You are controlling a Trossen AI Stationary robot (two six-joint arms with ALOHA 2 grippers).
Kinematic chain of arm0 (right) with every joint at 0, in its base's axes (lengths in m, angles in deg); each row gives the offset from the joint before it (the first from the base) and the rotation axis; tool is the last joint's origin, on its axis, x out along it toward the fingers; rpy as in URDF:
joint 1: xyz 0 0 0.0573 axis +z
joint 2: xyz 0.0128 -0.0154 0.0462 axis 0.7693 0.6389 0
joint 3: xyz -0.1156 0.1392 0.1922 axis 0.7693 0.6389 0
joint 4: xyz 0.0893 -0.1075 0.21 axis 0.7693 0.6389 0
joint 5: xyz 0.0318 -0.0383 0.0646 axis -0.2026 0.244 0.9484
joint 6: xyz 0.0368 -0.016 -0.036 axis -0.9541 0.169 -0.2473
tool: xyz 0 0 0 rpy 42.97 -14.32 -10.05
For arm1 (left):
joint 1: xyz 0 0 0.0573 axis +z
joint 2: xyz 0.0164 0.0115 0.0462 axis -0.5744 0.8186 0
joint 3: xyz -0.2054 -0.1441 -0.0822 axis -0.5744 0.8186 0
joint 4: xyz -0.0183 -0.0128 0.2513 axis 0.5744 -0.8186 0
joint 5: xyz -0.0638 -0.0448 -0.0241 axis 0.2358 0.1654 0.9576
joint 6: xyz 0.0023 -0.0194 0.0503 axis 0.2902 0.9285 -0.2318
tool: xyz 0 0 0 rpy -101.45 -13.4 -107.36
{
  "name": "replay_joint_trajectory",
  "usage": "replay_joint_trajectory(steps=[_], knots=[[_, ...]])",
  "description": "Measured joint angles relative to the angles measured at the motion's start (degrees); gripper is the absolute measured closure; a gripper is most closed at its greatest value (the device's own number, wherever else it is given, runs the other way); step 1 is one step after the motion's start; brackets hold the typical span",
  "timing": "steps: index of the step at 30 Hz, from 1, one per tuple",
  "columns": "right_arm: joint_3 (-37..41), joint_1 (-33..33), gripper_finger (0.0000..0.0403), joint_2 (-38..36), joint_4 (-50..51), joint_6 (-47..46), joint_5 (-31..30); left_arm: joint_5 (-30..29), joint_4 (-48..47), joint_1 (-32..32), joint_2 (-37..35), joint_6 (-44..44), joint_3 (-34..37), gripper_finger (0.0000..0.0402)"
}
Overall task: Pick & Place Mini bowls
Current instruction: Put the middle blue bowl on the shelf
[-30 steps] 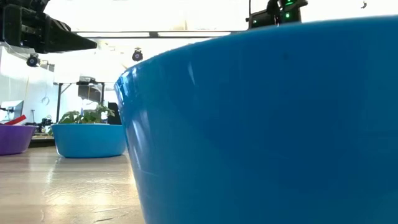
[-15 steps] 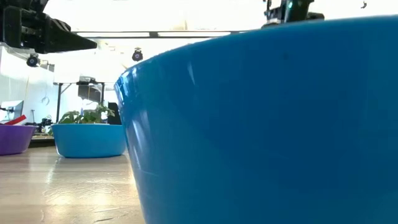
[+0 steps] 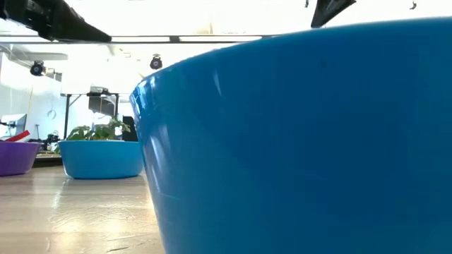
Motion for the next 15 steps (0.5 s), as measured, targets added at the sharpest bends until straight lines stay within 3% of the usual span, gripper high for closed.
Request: replay_joint_trajectory(steps=[6, 11, 15], knots=[[1.94, 7.02, 0.0339, 0.27, -2.12, -5.14, -5.05, 2.76, -10.37, 0.02, 7.92, 13.16, -6.79, 0.0401], [4.38, 9.79, 0.0339, 0.42, -4.44, -7.8, -6.61, 4.83, -12.26, 0.2, 12.6, 13.93, -8.99, 0.0396], [6.26, 11.06, 0.0339, 0.42, -7.13, -7.68, -6.64, 5.8, -11.88, 0.98, 15.45, 15.52, -9.63, 0.0364]])
